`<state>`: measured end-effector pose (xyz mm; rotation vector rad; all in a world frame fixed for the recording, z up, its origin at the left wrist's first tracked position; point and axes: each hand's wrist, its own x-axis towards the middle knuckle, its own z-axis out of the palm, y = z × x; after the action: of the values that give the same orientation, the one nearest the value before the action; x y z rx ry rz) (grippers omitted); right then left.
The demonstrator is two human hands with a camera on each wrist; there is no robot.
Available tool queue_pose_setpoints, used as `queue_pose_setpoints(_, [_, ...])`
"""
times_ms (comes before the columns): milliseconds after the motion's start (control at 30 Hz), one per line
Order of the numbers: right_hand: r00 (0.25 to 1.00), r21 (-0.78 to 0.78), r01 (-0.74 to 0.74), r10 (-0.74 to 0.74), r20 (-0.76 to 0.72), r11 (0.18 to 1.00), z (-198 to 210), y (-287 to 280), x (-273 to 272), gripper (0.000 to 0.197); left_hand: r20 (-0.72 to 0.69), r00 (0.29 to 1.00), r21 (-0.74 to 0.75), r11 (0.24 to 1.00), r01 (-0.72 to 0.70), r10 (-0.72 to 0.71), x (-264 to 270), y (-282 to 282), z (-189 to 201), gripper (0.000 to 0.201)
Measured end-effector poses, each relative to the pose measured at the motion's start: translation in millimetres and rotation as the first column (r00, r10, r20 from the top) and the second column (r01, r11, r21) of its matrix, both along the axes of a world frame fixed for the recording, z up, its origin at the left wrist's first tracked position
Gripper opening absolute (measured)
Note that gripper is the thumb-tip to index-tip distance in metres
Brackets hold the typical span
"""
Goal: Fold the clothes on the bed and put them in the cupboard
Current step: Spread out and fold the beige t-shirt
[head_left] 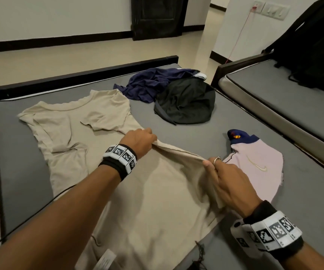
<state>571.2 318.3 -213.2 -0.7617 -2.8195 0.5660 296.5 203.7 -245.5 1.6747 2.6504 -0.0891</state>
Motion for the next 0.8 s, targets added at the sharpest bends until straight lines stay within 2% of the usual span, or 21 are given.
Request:
queue_pose_setpoints(67, [0.995, -0.016, -0.086, 0.086, 0.048, 0.996, 6, 3, -1, 0.042, -0.056, 0.998, -0.045, 0.999, 0.013, -0.015, -2, 0, 6, 0.032])
queue_pose_setpoints(167, [0.920, -0.091, -0.271, 0.286, 0.267, 0.958, 5, -3, -1, 0.034, -0.093, 0.994, -0.094, 0.995, 0.041, -0.050, -10, -3, 14, 0.034])
queue_pose_setpoints(233, [0.866, -0.192, -0.343, 0.389, 0.315, 0.919, -8, -11, 3, 0.053, -0.124, 0.988, -0.131, 0.988, 0.079, -0.096, -18, -8, 16, 0.034])
queue_pose_setpoints(333, [0.799, -0.291, -0.462, 0.536, 0.273, 0.838, -27, -30, 14, 0.071, -0.107, 0.983, -0.201, 0.971, 0.126, -0.150, -22, -14, 17, 0.035])
queue_pose_setpoints(500, [0.740, -0.458, -0.484, 0.628, 0.240, 0.746, -27, -54, 27, 0.067, -0.165, 0.977, -0.206, 0.973, 0.100, -0.136, -15, -22, 13, 0.044])
queue_pose_setpoints(567, [0.784, -0.533, -0.457, 0.605, 0.137, 0.712, -19, -51, 27, 0.059, -0.155, 0.984, -0.195, 0.979, 0.058, -0.090, -8, -27, 11, 0.043])
queue_pose_setpoints(600, [0.818, -0.495, -0.447, 0.564, 0.110, 0.745, -15, -44, 26, 0.053, -0.157, 0.986, -0.176, 0.984, 0.036, -0.064, -5, -29, 11, 0.041])
queue_pose_setpoints(667, [0.853, -0.315, -0.442, 0.502, 0.141, 0.840, -10, -26, 28, 0.051, -0.170, 0.985, -0.135, 0.991, -0.012, -0.012, 6, -31, 10, 0.037])
queue_pose_setpoints(733, [0.845, -0.175, -0.420, 0.455, 0.283, 0.890, -11, -8, 33, 0.060, -0.159, 0.986, -0.065, 0.996, -0.054, 0.043, 18, -31, 8, 0.036])
queue_pose_setpoints(800, [0.828, -0.150, -0.339, 0.370, 0.422, 0.929, -18, 1, 41, 0.066, -0.094, 0.994, 0.032, 0.998, -0.061, 0.063, 36, -31, 4, 0.034])
